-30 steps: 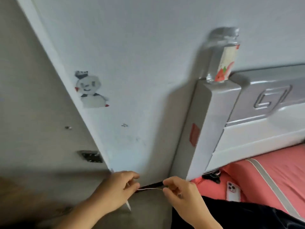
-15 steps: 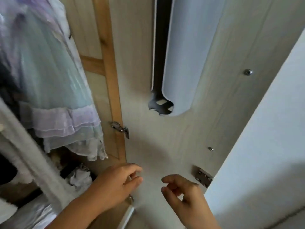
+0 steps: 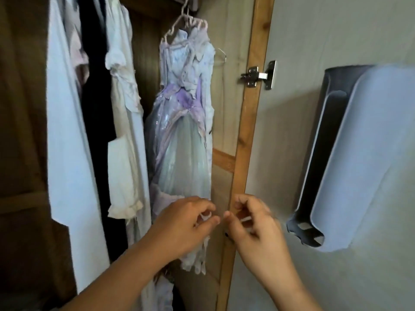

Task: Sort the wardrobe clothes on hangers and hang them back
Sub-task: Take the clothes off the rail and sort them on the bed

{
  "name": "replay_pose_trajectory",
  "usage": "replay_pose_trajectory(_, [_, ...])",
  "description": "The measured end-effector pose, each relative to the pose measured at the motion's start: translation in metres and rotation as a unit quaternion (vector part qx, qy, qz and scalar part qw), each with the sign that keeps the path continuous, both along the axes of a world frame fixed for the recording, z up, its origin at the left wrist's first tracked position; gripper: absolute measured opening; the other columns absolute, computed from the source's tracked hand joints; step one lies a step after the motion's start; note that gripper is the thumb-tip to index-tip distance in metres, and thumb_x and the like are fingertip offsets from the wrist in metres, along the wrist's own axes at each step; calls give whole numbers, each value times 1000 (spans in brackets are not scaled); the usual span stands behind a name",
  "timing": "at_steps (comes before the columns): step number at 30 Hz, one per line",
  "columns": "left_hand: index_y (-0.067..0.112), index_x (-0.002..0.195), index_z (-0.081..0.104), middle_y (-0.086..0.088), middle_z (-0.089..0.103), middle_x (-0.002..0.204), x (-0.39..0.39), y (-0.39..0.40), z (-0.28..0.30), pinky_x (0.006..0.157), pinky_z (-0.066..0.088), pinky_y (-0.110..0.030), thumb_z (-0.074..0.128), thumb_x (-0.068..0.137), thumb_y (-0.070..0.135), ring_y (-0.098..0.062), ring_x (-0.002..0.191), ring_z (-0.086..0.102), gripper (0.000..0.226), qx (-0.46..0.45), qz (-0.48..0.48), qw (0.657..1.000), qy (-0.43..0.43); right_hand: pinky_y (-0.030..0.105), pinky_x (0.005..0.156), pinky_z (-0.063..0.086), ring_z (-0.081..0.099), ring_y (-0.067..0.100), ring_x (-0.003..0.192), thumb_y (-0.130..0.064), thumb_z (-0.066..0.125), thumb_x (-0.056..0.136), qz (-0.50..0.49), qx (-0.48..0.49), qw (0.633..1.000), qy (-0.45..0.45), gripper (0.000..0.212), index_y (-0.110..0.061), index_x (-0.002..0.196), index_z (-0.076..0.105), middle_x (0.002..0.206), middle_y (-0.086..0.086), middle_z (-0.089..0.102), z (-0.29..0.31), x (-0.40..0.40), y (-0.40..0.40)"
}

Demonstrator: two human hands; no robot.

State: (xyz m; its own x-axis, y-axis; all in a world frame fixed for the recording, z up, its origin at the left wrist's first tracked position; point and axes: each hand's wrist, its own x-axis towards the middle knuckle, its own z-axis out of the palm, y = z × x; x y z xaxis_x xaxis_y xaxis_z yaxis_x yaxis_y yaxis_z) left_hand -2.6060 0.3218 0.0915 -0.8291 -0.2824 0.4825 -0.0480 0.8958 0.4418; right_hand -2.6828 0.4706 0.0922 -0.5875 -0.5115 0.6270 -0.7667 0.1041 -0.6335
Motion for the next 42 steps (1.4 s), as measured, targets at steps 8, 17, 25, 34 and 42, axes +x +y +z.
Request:
replay_pose_trajectory(8, [30,121,58,14,58,113,-20,-49,87,85,49,-22,53,90,46,-3,99,58,36,-9,58,991,119,7,72,41,54,4,94,-26,64,87,-6,-110,993,45,26,-32,109,53,106,-10,55,89,-17,-74])
replay_pose_trajectory(17, [20,117,62,1,62,116,-95,-133,156,87,49,-34,57,87,38,-15,97,61,36,6,52,969,241,12,67,36,55,11,98,-26,65,85,-80,-177,976,102,34,-19,118,59,109,-3,57,163,-70,-170])
replay_pose_trajectory(25, [19,121,59,-2,58,124,-155,-200,217,93,47,-36,64,86,33,-20,106,59,39,34,50,937,343,32,88,43,55,21,103,-28,64,84,-138,-155,965,163,36,-13,117,58,117,6,58,253,-138,-240])
replay_pose_trajectory(34, [21,120,57,0,55,126,-195,-255,257,90,48,-36,62,86,34,-21,108,58,37,15,34,945,326,33,98,39,47,29,117,-31,64,84,-199,-57,938,278,51,-10,128,50,124,12,48,352,-192,-302])
replay_pose_trajectory(42, [26,127,51,6,50,132,-202,-284,278,92,45,-29,55,90,41,-14,113,55,40,-26,48,950,308,39,86,49,59,32,107,-41,69,80,-235,-59,946,216,50,-17,121,54,113,12,65,385,-213,-342])
